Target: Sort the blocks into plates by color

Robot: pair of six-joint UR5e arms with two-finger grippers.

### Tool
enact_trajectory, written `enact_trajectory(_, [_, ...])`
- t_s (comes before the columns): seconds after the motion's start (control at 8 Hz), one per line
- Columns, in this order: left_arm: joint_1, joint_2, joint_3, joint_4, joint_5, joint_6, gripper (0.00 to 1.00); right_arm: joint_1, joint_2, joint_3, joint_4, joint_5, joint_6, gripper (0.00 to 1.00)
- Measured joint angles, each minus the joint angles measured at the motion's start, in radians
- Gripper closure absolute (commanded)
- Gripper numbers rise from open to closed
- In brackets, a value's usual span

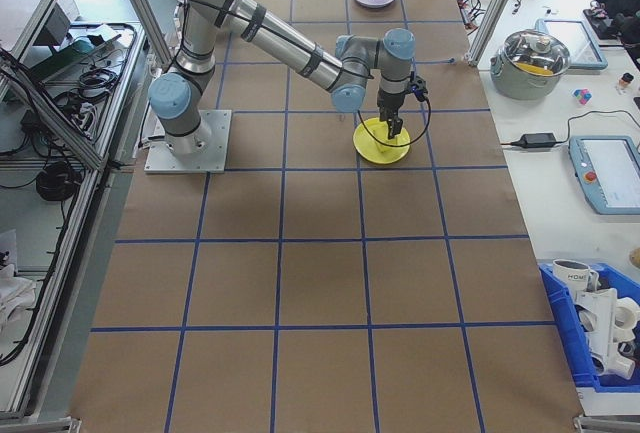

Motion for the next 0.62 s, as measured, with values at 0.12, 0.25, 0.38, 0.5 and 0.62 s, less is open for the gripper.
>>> enact_trajectory(0.12, [0.0, 0.001, 0.0, 0.0, 0.001, 0.0, 0.0, 0.0, -0.017, 0.0, 0.006, -0.004, 0.001, 0.0])
enact_trajectory(0.25, [0.0, 0.001, 0.0, 0.001, 0.001, 0.0, 0.0, 0.0, -0.043, 0.0, 0.023, -0.002, 0.001, 0.0])
enact_trajectory(0.38, [0.0, 0.002, 0.0, 0.001, 0.001, 0.0, 0.0, 0.001, -0.079, 0.001, 0.058, 0.001, 0.001, 0.0])
enact_trajectory(0.5, [0.0, 0.002, 0.0, 0.001, 0.001, 0.0, 0.0, 0.004, -0.13, 0.003, 0.114, 0.004, 0.009, 0.0])
enact_trajectory(0.62, [0.0, 0.002, 0.0, 0.001, 0.001, 0.0, 0.0, 0.007, -0.202, 0.008, 0.197, 0.021, 0.039, 0.0])
